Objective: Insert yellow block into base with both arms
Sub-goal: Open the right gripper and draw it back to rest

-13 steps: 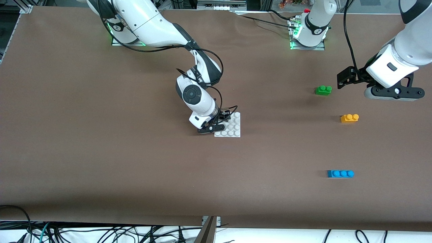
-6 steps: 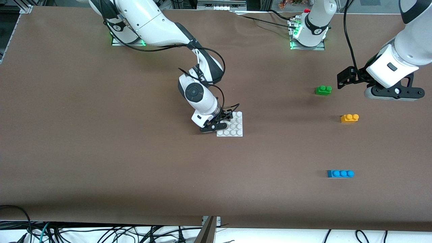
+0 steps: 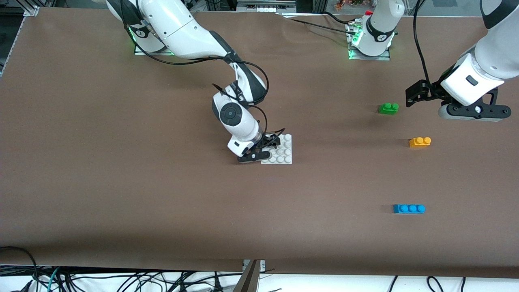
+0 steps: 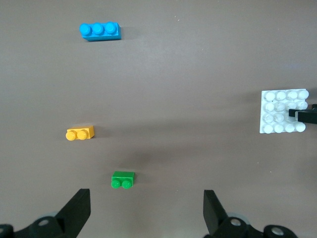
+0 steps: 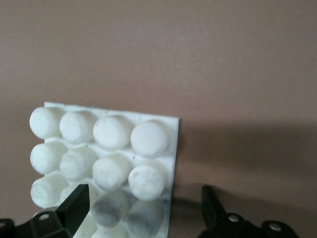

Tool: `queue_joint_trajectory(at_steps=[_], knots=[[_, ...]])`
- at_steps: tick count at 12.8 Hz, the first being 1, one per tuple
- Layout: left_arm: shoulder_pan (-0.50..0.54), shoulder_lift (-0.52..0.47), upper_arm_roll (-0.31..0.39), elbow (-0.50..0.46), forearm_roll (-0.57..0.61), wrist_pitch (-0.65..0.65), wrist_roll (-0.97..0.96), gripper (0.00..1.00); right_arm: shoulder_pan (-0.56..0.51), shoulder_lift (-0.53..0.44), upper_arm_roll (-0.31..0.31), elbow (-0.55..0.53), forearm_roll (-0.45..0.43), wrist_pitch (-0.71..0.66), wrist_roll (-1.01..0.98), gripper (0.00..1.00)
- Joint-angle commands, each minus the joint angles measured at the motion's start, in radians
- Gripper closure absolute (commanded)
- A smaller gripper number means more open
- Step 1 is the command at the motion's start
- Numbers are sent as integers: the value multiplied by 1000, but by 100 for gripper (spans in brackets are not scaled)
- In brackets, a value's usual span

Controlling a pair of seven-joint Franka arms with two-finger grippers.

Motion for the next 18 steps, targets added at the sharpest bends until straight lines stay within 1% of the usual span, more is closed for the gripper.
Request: queue_joint_trajectory(at_steps=[1, 4, 7, 10, 13, 14, 17, 18], knots=[[4, -5, -3, 12, 12, -7, 11, 0, -37, -18, 6, 35, -20, -92, -38, 0], [4, -5, -3, 12, 12, -7, 11, 0, -79, -45, 5, 83, -24, -218, -68, 0], [4, -5, -2, 12, 10, -7, 11, 0, -139, -104, -5, 78, -25, -337, -127, 0], [4, -5, 0, 12, 10, -7, 11, 0, -146, -170, -95, 75, -24, -449, -114, 0], [4, -5, 1, 12, 10, -7, 11, 0, -146, -203, -201, 70, -25, -578, -120, 0], [4, -5, 1, 11, 10, -9, 11, 0, -146, -219, -225, 69, -25, -600, -111, 0], [6, -5, 5, 9, 10, -9, 12, 0, -150, -254, -328, 72, -25, -674, -134, 0], [6, -5, 5, 11, 10, -9, 11, 0, -150, -259, -343, 70, -25, -689, -137, 0]])
